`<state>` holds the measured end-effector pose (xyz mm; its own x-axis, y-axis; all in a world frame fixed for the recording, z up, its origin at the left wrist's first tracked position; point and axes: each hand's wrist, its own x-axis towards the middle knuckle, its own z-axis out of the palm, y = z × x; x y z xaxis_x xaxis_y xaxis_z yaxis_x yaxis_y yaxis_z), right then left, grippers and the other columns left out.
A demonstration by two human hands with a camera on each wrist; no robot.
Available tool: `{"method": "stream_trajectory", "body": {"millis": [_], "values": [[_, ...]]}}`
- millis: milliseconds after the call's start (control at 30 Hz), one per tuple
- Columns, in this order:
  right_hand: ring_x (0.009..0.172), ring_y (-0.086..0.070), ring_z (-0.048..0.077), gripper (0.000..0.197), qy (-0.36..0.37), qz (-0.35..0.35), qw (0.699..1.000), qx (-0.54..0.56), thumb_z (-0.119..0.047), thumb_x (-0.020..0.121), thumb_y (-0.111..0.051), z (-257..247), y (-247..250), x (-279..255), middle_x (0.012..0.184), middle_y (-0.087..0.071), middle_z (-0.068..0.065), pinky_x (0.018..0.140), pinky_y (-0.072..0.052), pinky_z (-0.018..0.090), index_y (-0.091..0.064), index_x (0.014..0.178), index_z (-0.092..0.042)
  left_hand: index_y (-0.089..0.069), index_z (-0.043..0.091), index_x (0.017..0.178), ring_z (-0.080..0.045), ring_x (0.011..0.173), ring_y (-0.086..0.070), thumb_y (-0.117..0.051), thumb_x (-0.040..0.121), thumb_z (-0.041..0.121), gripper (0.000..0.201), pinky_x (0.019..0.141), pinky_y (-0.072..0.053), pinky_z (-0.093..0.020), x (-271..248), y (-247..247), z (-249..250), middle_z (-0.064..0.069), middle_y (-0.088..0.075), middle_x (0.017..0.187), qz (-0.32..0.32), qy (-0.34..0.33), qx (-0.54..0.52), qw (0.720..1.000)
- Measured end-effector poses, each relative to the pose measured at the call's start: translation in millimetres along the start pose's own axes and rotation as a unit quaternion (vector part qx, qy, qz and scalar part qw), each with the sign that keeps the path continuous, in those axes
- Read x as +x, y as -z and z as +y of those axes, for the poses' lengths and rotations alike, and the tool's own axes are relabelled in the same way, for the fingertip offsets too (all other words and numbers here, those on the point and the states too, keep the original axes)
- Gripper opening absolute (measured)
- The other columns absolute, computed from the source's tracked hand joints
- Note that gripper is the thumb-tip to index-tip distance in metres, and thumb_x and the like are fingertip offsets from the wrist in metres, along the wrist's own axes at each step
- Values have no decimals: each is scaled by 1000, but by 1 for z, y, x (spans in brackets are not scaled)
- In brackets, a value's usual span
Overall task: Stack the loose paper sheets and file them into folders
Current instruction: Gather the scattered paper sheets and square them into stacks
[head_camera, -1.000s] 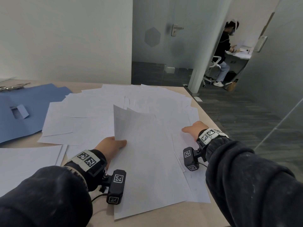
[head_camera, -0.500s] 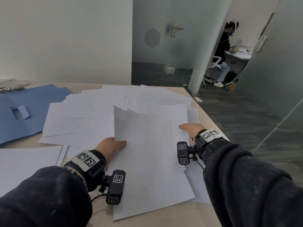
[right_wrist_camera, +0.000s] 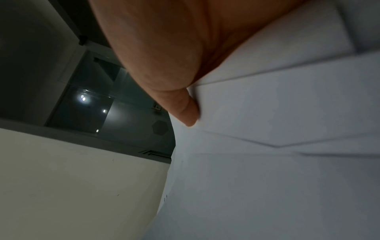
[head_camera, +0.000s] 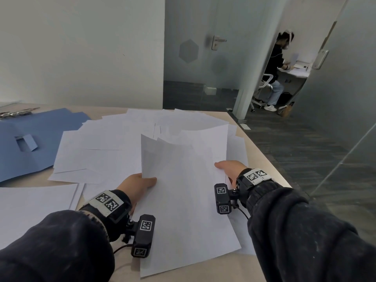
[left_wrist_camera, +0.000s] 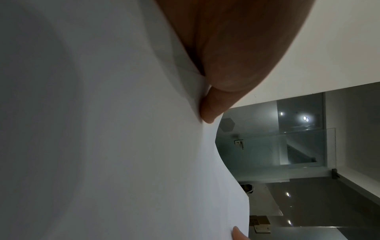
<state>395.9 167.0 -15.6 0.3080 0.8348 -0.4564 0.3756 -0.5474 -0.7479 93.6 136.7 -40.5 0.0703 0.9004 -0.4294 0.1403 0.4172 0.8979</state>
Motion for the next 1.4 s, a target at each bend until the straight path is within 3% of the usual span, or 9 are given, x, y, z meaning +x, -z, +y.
{"method": "stream_trajectory", "body": {"millis": [167, 267, 333, 400, 533, 733, 1000, 1167, 1400], "values": [[61, -55, 31, 39, -18, 42, 993, -105, -38, 104, -43, 3, 14, -18, 68, -54, 17, 58, -41, 30, -52, 94, -1, -68, 3, 107, -44, 94, -73, -62, 98, 16, 17, 94, -55, -60, 0, 1, -2, -21, -76, 99, 18, 1, -14, 1000], [109, -61, 35, 34, -18, 51, 988, -146, -20, 103, -48, 11, 31, -25, 115, -61, 22, 80, -46, 31, -48, 132, -1, -68, 4, 107, -44, 95, -72, -60, 99, 16, 16, 94, -55, -61, 0, 1, -3, -21, -76, 100, 30, 1, -27, 999], [131, -51, 35, 49, -32, 60, 984, -165, -15, 100, -55, 19, 38, -27, 143, -52, 20, 73, -46, 24, -43, 146, -2, -67, 5, 107, -44, 95, -72, -60, 99, 17, 16, 94, -54, -62, 0, 2, -4, -21, -76, 100, 41, -3, -42, 998], [135, -48, 33, 44, -32, 108, 980, -166, -15, 103, -51, 26, 48, -33, 147, -50, 19, 67, -42, 19, -48, 143, 1, -67, 6, 106, -44, 94, -72, -59, 99, 18, 16, 93, -54, -63, -2, 3, -4, -20, -76, 98, 52, -7, -52, 997], [136, -48, 28, 38, -16, 177, 957, -231, -5, 104, -38, 38, 74, -46, 146, -52, 12, 104, -43, 32, -48, 141, -4, -63, 8, 103, -44, 94, -70, -57, 99, 15, 10, 91, -55, -62, -9, 5, -5, -22, -72, 99, 79, -3, -84, 993], [133, -49, 23, 32, 8, 282, 930, -237, -12, 101, -48, 45, 94, -59, 139, -57, 4, 100, -43, 28, -53, 132, -10, -64, 7, 102, -44, 96, -69, -54, 99, 12, 11, 95, -53, -63, -13, 21, -10, -23, -71, 100, 103, 4, -71, 992], [112, -63, 40, 32, 89, 115, 989, -27, -22, 90, -61, 41, 51, -45, 120, -68, 18, 102, -48, 49, -64, 118, -5, -64, 3, 114, -44, 100, -70, -60, 100, 24, 26, 97, -53, -61, -16, 21, -15, -23, -73, 106, 70, -8, -75, 995], [110, -65, 31, 24, 150, -30, 987, -45, -20, 93, -63, 35, 0, -66, 119, -70, 10, 102, -49, 43, -68, 116, -12, -67, 12, 110, -40, 91, -75, -78, 83, 44, 44, 92, -57, -59, -28, 17, -14, -15, -78, 99, 28, -28, -76, 996], [104, -70, 23, 19, 174, -106, 978, -51, -21, 94, -69, 29, -31, -88, 113, -74, 4, 99, -53, 40, -69, 112, -17, -66, 8, 117, -41, 93, -74, -75, 67, 16, 51, 92, -56, -59, -36, 18, -12, -15, -78, 100, 4, -78, -64, 995]]}}
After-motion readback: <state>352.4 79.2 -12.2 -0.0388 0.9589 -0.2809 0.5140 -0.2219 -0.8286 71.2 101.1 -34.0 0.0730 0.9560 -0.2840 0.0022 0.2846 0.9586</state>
